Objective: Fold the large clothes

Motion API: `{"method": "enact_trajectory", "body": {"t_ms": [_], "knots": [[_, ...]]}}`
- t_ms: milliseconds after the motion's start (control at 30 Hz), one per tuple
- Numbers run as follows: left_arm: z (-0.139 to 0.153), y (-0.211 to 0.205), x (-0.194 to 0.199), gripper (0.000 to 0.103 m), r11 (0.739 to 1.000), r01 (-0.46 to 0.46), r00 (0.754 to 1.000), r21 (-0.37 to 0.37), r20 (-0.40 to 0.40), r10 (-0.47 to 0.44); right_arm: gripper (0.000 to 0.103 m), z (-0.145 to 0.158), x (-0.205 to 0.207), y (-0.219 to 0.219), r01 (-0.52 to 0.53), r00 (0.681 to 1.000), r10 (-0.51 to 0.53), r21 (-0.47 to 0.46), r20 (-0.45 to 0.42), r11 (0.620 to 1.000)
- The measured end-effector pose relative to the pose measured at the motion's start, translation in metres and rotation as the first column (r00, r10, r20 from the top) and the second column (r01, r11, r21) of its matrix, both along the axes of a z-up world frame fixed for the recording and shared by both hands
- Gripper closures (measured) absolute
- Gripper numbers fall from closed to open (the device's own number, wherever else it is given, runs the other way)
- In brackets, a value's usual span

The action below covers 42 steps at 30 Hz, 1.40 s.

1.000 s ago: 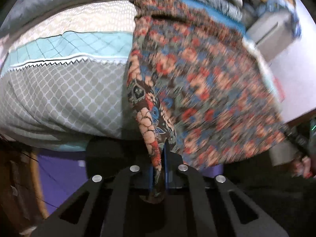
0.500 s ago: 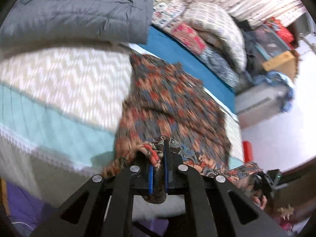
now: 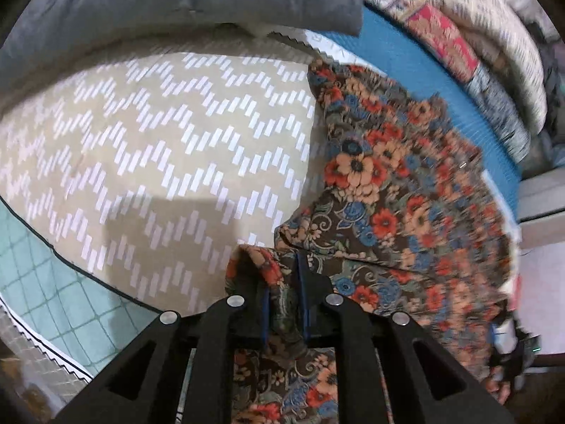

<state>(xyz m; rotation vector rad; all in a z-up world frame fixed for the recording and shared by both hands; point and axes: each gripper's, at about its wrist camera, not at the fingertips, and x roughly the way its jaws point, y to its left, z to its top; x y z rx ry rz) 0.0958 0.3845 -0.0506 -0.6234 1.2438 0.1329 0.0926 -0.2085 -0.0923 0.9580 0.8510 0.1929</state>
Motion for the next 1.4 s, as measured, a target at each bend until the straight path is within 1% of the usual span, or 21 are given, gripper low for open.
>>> {"method": "enact_trajectory", "body": {"t_ms": [67, 133, 233, 267, 300, 367, 433, 500, 567, 633, 700, 800, 833, 900, 933, 1000, 1033, 1067, 1200, 1333, 1400], "knots": [[0.010, 0.020, -0.009, 0.101, 0.995, -0.046, 0.998, -0.092, 0.045, 0.050, 0.035, 0.016, -0.015, -0.013, 0.095, 0.994, -0.094, -0.010, 0.060, 0.995], [0.021, 0.042, -0.019, 0.102, 0.981, -0.106, 0.989, -0.164, 0.088, 0.121, 0.035, 0.033, -0.031, -0.013, 0.138, 0.984, -0.132, -0.047, 0.121, 0.989], [0.038, 0.067, -0.033, 0.103, 0.958, -0.181, 0.966, -0.221, 0.145, 0.216, 0.035, 0.054, -0.036, 0.013, 0.080, 0.984, -0.053, -0.156, 0.169, 0.984], [0.042, 0.071, -0.035, 0.103, 0.956, -0.192, 0.960, -0.224, 0.158, 0.230, 0.037, 0.062, -0.036, 0.031, 0.033, 0.982, 0.009, -0.218, 0.188, 0.975], [0.046, 0.072, -0.040, 0.103, 0.957, -0.196, 0.956, -0.215, 0.174, 0.235, 0.040, 0.067, -0.037, 0.048, -0.017, 0.977, 0.073, -0.267, 0.201, 0.963], [0.055, 0.061, -0.045, 0.103, 0.972, -0.165, 0.960, -0.168, 0.198, 0.197, 0.050, 0.073, -0.035, 0.095, -0.150, 0.952, 0.237, -0.381, 0.195, 0.912], [0.058, 0.041, -0.046, 0.103, 0.989, -0.104, 0.970, -0.103, 0.207, 0.124, 0.064, 0.069, -0.032, 0.152, -0.303, 0.898, 0.413, -0.465, 0.154, 0.832], [0.057, 0.020, -0.052, 0.103, 0.999, -0.037, 0.977, -0.023, 0.211, 0.040, 0.075, 0.058, -0.030, 0.195, -0.413, 0.842, 0.530, -0.512, 0.100, 0.753], [0.051, -0.002, -0.059, 0.103, 0.999, 0.025, 0.978, 0.029, 0.205, -0.031, 0.082, 0.051, -0.027, 0.225, -0.474, 0.803, 0.593, -0.544, 0.057, 0.692], [0.044, -0.014, -0.068, 0.103, 0.995, 0.084, 0.976, 0.051, 0.196, -0.093, 0.082, 0.042, -0.009, 0.249, -0.495, 0.796, 0.604, -0.552, 0.022, 0.671], [0.035, -0.032, -0.069, 0.103, 0.985, 0.135, 0.974, 0.105, 0.169, -0.152, 0.082, 0.035, 0.014, 0.260, -0.487, 0.813, 0.582, -0.557, -0.008, 0.672], [0.021, -0.044, -0.062, 0.103, 0.973, 0.155, 0.976, 0.170, 0.123, -0.177, 0.083, 0.012, 0.047, 0.257, -0.491, 0.847, 0.519, -0.541, -0.113, 0.683], [0.016, -0.043, -0.058, 0.103, 0.964, 0.144, 0.980, 0.223, 0.102, -0.170, 0.083, 0.003, 0.054, 0.251, -0.501, 0.852, 0.507, -0.486, -0.131, 0.717], [0.011, -0.037, -0.058, 0.103, 0.954, 0.126, 0.985, 0.273, 0.078, -0.152, 0.083, 0.002, 0.058, 0.242, -0.484, 0.869, 0.482, -0.394, -0.112, 0.781], [0.009, -0.031, -0.060, 0.103, 0.956, 0.115, 0.987, 0.268, 0.076, -0.140, 0.083, 0.004, 0.057, 0.234, -0.480, 0.874, 0.476, -0.342, -0.101, 0.808], [0.009, -0.022, -0.065, 0.103, 0.960, 0.103, 0.989, 0.259, 0.075, -0.126, 0.065, 0.010, 0.047, 0.219, -0.472, 0.877, 0.474, -0.297, -0.071, 0.830], [0.009, -0.018, -0.068, 0.103, 0.959, 0.095, 0.991, 0.268, 0.070, -0.117, 0.052, 0.017, 0.034, 0.203, -0.450, 0.886, 0.462, -0.301, -0.036, 0.841], [0.008, -0.012, -0.072, 0.103, 0.956, 0.083, 0.992, 0.281, 0.070, -0.107, 0.048, 0.021, 0.024, 0.193, -0.432, 0.893, 0.449, -0.312, -0.018, 0.846], [0.001, 0.004, -0.089, 0.103, 0.971, 0.052, 0.996, 0.234, 0.060, -0.067, 0.048, 0.029, -0.019, 0.137, -0.364, 0.921, 0.388, -0.317, 0.013, 0.875], [-0.003, 0.006, -0.107, 0.103, 0.987, 0.043, 0.996, 0.156, 0.067, -0.054, 0.048, 0.040, -0.074, 0.073, -0.206, 0.967, 0.248, -0.394, 0.059, 0.896], [-0.006, 0.005, -0.113, 0.103, 0.989, 0.036, 0.997, 0.147, 0.066, -0.046, 0.048, 0.040, -0.091, 0.052, -0.147, 0.980, 0.190, -0.408, 0.066, 0.901]]}}
